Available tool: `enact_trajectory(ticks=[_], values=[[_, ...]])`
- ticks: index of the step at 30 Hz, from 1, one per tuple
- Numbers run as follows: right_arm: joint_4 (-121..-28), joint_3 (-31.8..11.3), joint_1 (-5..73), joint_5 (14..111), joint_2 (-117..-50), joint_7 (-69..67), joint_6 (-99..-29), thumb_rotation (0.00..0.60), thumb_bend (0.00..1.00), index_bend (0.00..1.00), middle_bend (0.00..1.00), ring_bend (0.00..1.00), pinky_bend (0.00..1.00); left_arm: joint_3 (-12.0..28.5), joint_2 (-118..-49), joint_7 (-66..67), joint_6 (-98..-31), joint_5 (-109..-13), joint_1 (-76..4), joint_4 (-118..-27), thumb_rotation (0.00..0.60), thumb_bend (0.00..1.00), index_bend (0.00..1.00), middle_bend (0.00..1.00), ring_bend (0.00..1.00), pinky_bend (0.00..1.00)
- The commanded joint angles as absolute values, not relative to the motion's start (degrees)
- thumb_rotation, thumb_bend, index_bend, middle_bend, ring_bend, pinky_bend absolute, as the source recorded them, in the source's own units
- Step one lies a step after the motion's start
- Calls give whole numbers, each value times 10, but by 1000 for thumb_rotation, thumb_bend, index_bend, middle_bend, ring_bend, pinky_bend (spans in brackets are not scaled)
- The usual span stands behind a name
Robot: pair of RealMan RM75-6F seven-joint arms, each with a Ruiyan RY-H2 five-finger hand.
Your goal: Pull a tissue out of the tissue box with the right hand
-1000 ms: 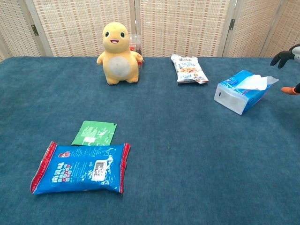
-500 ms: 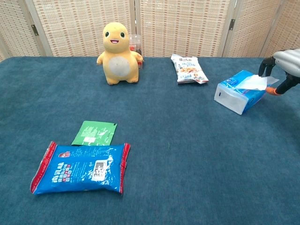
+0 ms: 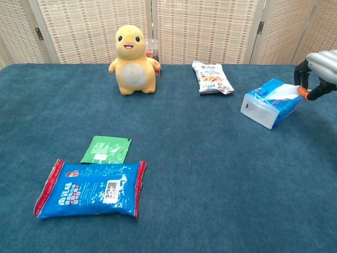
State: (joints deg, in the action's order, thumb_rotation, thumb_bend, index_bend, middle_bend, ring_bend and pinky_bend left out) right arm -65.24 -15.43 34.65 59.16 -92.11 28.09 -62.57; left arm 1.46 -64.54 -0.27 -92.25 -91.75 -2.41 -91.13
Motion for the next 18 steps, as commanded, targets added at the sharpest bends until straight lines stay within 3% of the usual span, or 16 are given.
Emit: enact_trajectory(ticks=[1,10,18], values=[[-685,-156,339,615,-900,264,-651,600,429,554,514,151,150,14,-645,-2,-922,-918,-24,-911,600,247,0,0,0,135],[-860,-169,299,704,-800,203,-757,600,430,563,522,156,150,15,-644,-3,-924,-919,-23,-912,600,247,0,0,0,135],[-987,-109,224,849,-721,143,-868,600,427,563,522,156,150,14,-644,0,-928,-924,-22,-914,600,246,0,0,0,135]])
